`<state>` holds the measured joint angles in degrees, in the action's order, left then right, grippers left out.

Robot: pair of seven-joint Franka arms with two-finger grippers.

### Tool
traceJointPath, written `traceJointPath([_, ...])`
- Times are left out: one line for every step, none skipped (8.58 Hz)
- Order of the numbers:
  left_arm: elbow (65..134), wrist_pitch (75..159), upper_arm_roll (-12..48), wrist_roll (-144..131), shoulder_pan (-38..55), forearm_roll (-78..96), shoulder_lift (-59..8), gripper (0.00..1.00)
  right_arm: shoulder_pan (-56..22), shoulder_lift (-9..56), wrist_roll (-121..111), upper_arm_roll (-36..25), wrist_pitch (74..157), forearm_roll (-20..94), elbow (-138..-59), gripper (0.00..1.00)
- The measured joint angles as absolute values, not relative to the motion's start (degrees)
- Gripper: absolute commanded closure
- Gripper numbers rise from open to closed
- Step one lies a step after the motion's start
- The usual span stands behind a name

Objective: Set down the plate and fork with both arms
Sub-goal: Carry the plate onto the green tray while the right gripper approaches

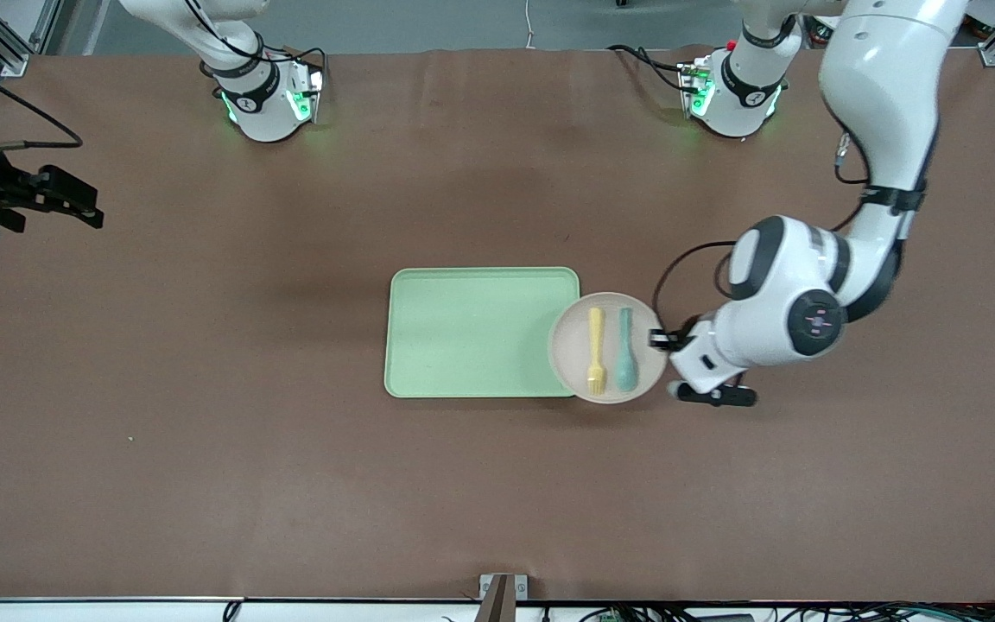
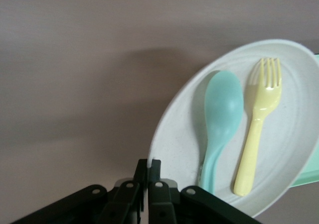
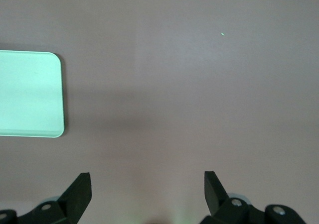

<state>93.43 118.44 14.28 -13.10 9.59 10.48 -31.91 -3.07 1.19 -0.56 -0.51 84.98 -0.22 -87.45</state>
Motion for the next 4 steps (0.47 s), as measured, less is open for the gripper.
traceJointPath([93.62, 121.43, 14.29, -14.62, 12.05, 12.36, -33.37, 1.00, -5.20, 2.30, 1.36, -0.43, 86.29, 0.46, -87.73, 0.00])
traceJointPath([93.75, 124.40, 14.29, -16.06, 14.20, 13.83, -34.89, 1.00, -7.45, 3.92, 3.79, -0.33, 87.99, 2.08, -87.95, 0.00])
traceJointPath([93.97, 127.31, 14.30, -16.91, 15.94, 15.53, -36.25, 1.00, -9.34, 5.71, 5.61, -0.24, 89.94, 4.00, -88.15, 0.00])
traceJointPath([94.66, 129.83, 14.30, -17.10, 17.29, 17.02, -37.30, 1.00, -11.33, 7.67, 7.26, -0.19, 92.17, 5.55, -88.26, 0.00])
